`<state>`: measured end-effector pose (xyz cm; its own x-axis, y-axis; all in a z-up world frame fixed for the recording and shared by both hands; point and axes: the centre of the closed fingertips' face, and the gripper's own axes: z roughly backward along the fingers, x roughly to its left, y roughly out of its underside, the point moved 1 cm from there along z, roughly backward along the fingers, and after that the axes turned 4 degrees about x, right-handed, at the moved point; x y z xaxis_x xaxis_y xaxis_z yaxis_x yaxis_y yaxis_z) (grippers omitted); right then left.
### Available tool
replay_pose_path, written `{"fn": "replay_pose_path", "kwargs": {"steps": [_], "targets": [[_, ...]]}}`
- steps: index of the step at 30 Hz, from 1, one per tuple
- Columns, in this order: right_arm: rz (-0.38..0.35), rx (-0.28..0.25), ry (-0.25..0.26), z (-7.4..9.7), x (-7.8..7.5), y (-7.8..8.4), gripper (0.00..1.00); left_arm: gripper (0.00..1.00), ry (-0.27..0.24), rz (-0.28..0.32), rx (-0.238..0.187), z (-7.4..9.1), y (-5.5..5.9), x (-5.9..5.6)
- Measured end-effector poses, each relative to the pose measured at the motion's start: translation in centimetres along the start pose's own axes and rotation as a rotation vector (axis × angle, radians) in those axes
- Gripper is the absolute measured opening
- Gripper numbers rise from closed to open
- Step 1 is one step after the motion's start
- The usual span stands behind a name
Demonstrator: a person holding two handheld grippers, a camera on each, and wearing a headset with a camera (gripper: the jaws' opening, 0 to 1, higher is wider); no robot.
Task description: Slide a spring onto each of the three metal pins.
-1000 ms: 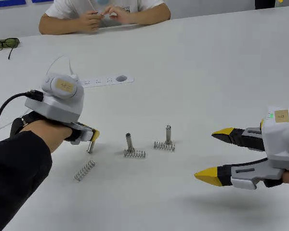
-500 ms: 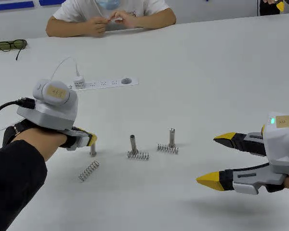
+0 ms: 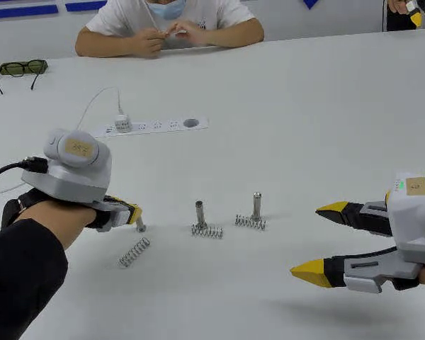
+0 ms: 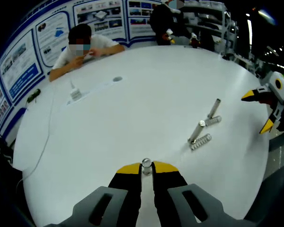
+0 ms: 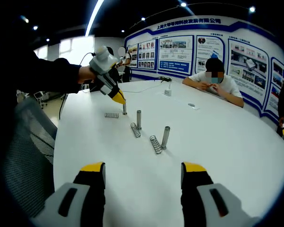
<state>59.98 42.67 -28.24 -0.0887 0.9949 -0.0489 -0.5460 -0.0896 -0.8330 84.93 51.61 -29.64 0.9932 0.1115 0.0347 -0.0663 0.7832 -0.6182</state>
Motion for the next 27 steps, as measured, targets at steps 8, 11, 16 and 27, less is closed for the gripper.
{"fn": "replay_pose_path", "kwargs": {"steps": [8, 11, 16, 27], "targets": [[0.006, 0.007, -0.004, -0.08, 0.15, 0.08, 0.66, 0.08, 0.003, -0.005, -0.004, -0.04, -0.09, 0.04], [0.004, 0.006, -0.001, -0.01, 0.09, 0.08, 0.66, 0.08, 0.006, -0.019, -0.005, -0.07, -0.11, -0.04], [0.004, 0.005, 0.002, 0.03, 0.06, 0.04, 0.66, 0.08, 0.006, -0.036, -0.006, -0.12, -0.1, -0.03], [0.007, 0.005, 0.007, 0.09, 0.15, -0.04, 0.66, 0.13, 0.014, -0.035, -0.021, 0.12, -0.08, -0.1]]}}
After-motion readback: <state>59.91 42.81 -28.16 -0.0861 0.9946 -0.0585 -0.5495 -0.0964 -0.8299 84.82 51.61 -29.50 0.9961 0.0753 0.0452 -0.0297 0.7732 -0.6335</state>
